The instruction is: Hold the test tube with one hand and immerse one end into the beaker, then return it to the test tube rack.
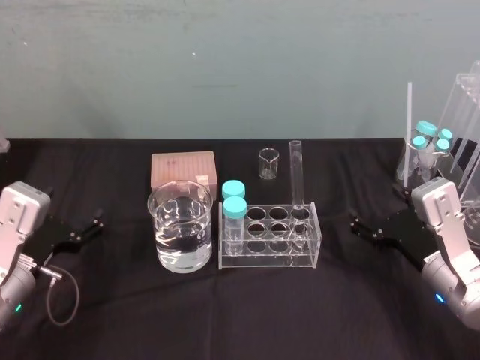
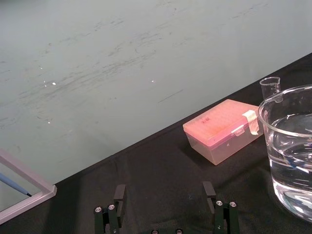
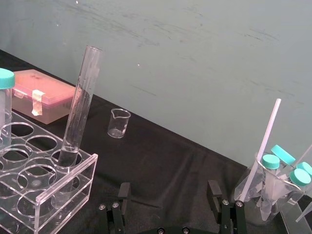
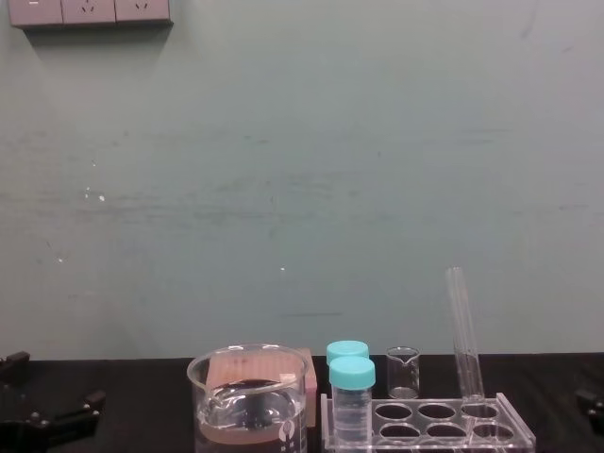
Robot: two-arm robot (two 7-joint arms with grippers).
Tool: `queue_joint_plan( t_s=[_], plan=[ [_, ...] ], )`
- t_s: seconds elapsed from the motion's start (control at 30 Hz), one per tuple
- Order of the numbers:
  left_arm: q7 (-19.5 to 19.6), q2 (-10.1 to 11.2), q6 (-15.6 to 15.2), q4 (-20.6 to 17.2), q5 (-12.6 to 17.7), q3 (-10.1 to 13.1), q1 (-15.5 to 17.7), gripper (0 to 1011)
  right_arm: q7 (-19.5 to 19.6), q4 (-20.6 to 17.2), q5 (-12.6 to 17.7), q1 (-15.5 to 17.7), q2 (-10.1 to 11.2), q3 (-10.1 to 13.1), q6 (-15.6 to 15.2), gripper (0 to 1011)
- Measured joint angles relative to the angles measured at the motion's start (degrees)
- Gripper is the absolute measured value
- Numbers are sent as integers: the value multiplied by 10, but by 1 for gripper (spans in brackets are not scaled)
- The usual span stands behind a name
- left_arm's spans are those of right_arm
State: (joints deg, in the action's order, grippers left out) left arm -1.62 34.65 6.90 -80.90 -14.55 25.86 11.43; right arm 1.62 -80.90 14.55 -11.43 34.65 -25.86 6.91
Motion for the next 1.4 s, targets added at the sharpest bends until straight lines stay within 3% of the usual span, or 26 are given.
queue_joint_plan(
  t_s=[0.97,1.1,1.23,1.4],
  plan=[
    [0,0,0,0,0,0,0,1000,-4,1,-1,0,0,1,0,1000],
    [0,0,0,0,0,0,0,1000,-32,6,26,-2,-7,15,0,1000],
    [0,0,0,0,0,0,0,1000,-75,14,78,-5,-20,36,-2,1000],
    [0,0,0,0,0,0,0,1000,-120,23,118,-13,-28,50,-15,1000]
  ],
)
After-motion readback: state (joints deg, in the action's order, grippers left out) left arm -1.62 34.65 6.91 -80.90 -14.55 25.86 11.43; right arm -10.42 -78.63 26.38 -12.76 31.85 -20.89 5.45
